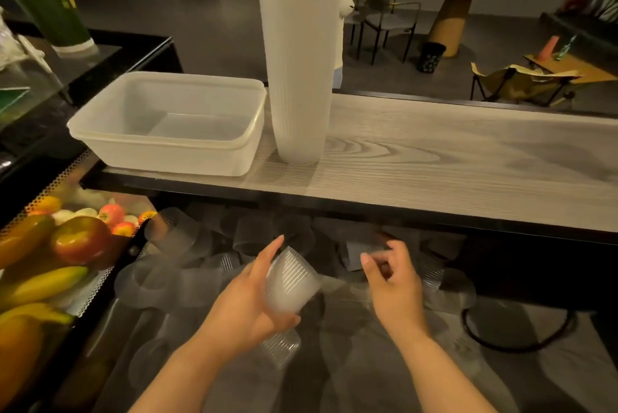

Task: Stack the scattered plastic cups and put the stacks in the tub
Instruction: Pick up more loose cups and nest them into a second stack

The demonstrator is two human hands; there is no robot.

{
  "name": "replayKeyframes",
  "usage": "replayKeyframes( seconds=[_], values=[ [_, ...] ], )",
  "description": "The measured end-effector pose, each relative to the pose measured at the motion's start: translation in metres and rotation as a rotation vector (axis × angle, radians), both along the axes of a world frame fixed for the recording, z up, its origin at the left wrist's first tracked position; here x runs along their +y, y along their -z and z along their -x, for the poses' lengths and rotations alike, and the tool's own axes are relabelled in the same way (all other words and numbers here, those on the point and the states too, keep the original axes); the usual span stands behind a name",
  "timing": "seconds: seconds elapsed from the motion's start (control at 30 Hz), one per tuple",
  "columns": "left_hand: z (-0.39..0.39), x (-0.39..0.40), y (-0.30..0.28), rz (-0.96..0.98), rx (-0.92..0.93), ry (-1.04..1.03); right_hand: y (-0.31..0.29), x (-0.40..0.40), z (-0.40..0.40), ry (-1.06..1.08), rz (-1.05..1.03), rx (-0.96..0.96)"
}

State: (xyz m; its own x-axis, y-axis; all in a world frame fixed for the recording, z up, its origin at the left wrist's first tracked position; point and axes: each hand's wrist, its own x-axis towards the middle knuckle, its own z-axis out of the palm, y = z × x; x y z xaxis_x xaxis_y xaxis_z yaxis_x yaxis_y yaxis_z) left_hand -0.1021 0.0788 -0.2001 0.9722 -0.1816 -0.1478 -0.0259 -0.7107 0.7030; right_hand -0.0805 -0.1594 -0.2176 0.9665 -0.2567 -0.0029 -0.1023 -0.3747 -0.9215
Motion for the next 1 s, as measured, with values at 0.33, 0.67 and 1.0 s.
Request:
replayKeyframes(
  seconds=[0.33,0.67,1.0],
  values=[
    [0.008,-0.006,-0.005,-0.001,-0.047,0.011,-0.045,0.03,0.022,-0.721,-0.049,0.146],
    [0.026,0.04,-0.015,0.022,-0.067,-0.244,0.044,0.095,0.049,-0.72,0.789,0.532],
    [0.052,0.04,-0.004,-0.022,0.054,-0.126,0.009,0.034,0.023,-0.087,-0.385,0.383]
  ],
)
